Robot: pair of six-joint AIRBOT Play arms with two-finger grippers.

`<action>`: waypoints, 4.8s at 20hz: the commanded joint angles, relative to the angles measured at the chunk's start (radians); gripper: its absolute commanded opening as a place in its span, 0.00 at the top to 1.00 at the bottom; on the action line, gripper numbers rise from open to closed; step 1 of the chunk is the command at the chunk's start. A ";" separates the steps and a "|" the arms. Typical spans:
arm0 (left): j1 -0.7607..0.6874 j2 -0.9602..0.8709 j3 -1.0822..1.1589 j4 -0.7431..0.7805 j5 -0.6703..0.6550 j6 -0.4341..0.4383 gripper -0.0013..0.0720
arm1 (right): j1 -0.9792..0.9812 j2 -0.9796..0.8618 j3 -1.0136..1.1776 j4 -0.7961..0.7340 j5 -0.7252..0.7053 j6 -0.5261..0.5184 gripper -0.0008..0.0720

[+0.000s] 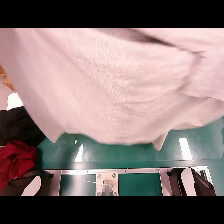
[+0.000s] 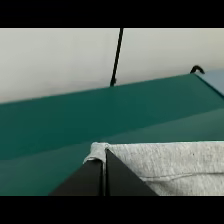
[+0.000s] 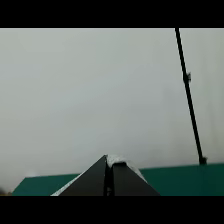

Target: Fold the shirts.

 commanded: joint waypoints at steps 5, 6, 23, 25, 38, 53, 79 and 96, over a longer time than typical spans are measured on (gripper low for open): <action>0.000 -0.373 -0.468 -0.359 0.214 0.275 0.95 | 0.330 -0.441 -0.343 -0.003 -0.331 -0.179 0.97; 0.000 -0.455 -0.464 -0.391 0.229 0.299 0.95 | 0.344 -0.549 -0.310 -0.003 -0.346 -0.178 0.97; 0.000 -0.758 -0.283 -0.183 0.160 0.184 0.95 | 0.300 -1.151 0.237 -0.375 0.023 0.166 0.97; 0.000 -0.758 -0.283 -0.084 0.106 0.138 0.95 | 0.288 -1.148 0.237 -0.464 0.062 0.199 0.97; 0.000 -0.760 -0.385 -0.049 0.087 0.116 0.95 | 0.301 -1.149 0.233 -0.652 0.093 0.285 0.97; 0.067 -0.563 -0.484 0.161 -0.326 -0.117 0.31 | 0.121 -0.835 0.037 -0.798 0.336 0.400 0.67; -0.279 -0.074 -1.377 -0.480 0.811 -0.172 0.31 | 0.094 -0.394 -0.818 -0.657 -0.011 0.389 0.26; -0.210 -0.066 -1.313 -0.447 0.579 -0.063 0.95 | 0.140 -0.431 -0.784 -0.676 0.069 0.447 0.97</action>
